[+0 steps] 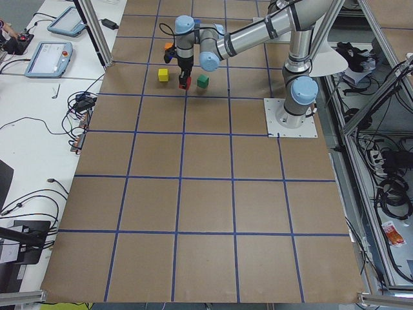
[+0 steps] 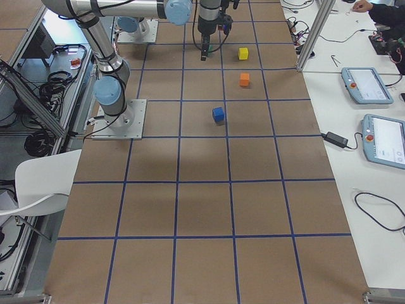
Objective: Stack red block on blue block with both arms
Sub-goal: 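Carry the red cube with the left gripper toward the table center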
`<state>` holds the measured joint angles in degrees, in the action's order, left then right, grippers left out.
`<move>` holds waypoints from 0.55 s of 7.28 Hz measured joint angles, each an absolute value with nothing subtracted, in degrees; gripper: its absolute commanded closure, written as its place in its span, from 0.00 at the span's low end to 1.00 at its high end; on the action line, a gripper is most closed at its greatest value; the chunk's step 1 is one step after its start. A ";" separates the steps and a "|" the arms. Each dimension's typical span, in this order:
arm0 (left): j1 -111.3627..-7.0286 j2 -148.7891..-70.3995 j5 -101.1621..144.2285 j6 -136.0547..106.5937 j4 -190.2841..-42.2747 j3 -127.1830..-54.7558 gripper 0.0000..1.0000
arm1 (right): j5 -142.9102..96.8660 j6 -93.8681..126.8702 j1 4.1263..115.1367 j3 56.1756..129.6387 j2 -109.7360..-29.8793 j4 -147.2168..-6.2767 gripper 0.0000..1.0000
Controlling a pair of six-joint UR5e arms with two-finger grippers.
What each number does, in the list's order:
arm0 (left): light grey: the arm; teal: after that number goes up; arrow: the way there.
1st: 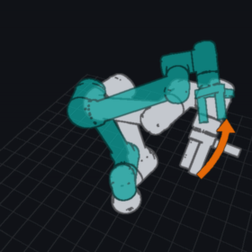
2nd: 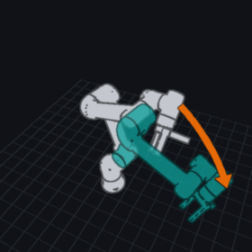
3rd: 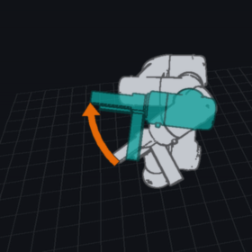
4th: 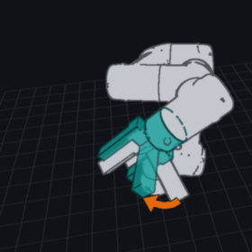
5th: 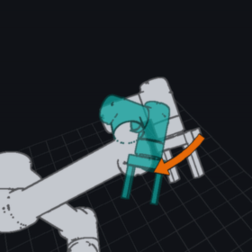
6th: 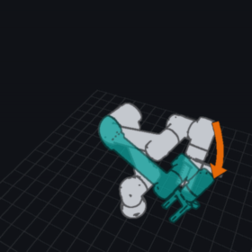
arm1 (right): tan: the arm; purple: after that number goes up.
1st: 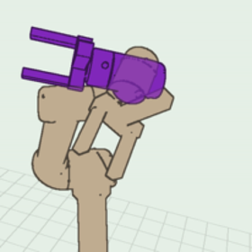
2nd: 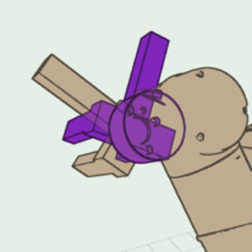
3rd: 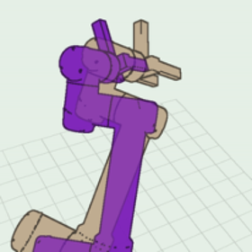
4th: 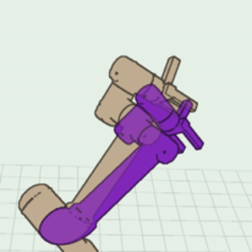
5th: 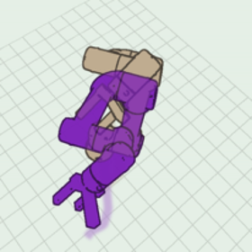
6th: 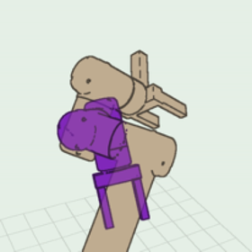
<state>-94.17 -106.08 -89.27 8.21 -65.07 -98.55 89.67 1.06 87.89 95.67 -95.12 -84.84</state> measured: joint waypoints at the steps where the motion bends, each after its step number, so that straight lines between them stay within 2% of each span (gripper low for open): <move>1: -97.13 -108.81 -85.43 4.11 -68.28 -93.03 1.00 | 89.84 1.87 87.89 95.69 -95.08 -84.68 0.00; 2: -100.47 -111.84 -82.93 -0.86 -69.02 -89.76 1.00 | 89.96 2.19 87.89 95.71 -95.01 -84.65 0.00; 4: -106.30 -117.52 -81.89 -10.51 -65.56 -87.68 1.00 | 90.02 2.35 87.89 95.71 -94.88 -84.70 0.00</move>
<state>-106.30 -117.52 -81.89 -10.51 -65.56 -87.68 90.02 2.35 87.89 95.71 -94.88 -84.70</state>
